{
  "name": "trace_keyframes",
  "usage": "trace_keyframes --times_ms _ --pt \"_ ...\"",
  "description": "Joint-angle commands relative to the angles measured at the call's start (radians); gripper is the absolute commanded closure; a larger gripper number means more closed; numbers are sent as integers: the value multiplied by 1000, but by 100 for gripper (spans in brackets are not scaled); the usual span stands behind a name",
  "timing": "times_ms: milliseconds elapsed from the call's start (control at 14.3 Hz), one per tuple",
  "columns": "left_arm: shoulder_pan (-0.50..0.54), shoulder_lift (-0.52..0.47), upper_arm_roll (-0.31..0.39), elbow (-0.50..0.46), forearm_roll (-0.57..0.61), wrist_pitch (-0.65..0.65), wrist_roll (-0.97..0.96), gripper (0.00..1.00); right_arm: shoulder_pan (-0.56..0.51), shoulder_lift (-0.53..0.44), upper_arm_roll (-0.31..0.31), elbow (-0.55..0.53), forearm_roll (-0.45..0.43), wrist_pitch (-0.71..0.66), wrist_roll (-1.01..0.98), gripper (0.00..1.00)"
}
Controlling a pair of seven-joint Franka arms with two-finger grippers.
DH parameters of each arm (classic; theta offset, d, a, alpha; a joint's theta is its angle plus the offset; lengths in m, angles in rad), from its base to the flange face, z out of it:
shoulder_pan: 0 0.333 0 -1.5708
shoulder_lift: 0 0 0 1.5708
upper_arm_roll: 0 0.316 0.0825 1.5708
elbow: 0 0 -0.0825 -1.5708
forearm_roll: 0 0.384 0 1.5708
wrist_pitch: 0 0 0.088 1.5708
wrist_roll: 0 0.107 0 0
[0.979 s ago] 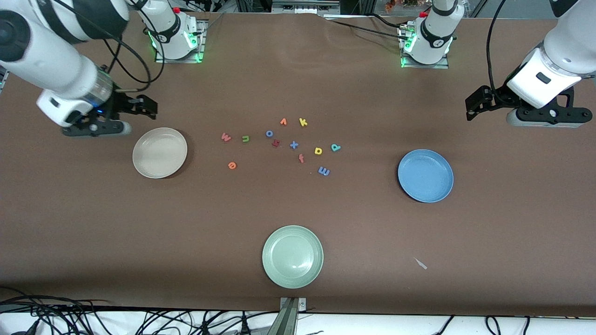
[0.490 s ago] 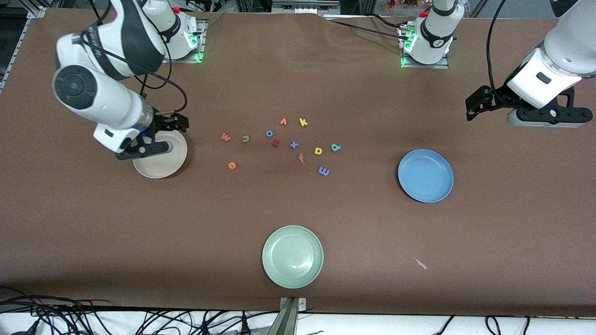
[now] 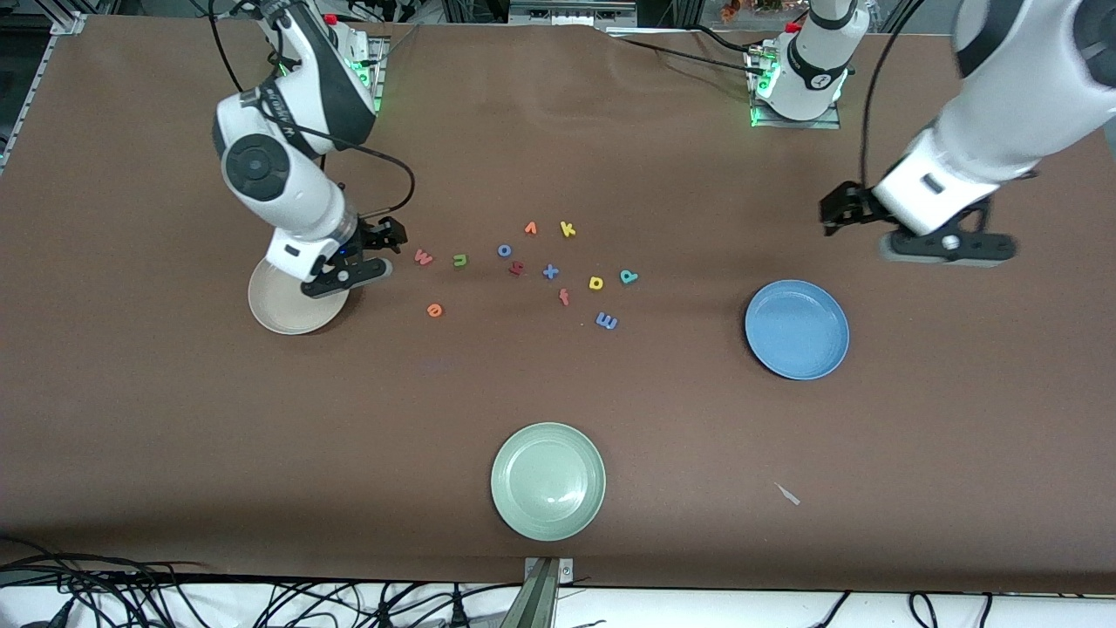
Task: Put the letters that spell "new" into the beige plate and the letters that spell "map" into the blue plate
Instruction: 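Move the right gripper toward the letters while the left gripper follows, then grasp the pink w with the right gripper while the left grasps blue m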
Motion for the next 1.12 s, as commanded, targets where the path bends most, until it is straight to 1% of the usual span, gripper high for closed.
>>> trace_keyframes --times_ms 0,140,210,420,630,699,839,909,1049 --pt "-78 120 -22 43 2 -10 -15 0 -2 -19 16 -97 -51 117 -15 0" --pt "-142 195 -21 55 -1 7 -52 0 21 -3 22 -154 -57 225 -18 0" --pt "-164 224 -22 82 2 31 -91 0 24 23 22 -166 -63 269 -18 0" --pt "-228 309 -21 130 2 36 -232 0 26 83 22 -194 -127 367 -70 0" --pt "-233 344 -19 136 0 61 -357 0 24 140 22 -243 -221 502 -147 0" --pt "-233 358 -19 136 -4 70 -418 0 24 154 22 -246 -238 518 -153 0" --pt "-235 408 -19 136 -3 119 -681 0 24 154 22 -258 -276 523 -155 0" --pt "-239 433 -19 136 -3 160 -782 0 24 149 22 -277 -298 536 -155 0" --pt "-242 476 -21 136 -16 260 -881 0 24 152 20 -318 -319 591 -156 0"
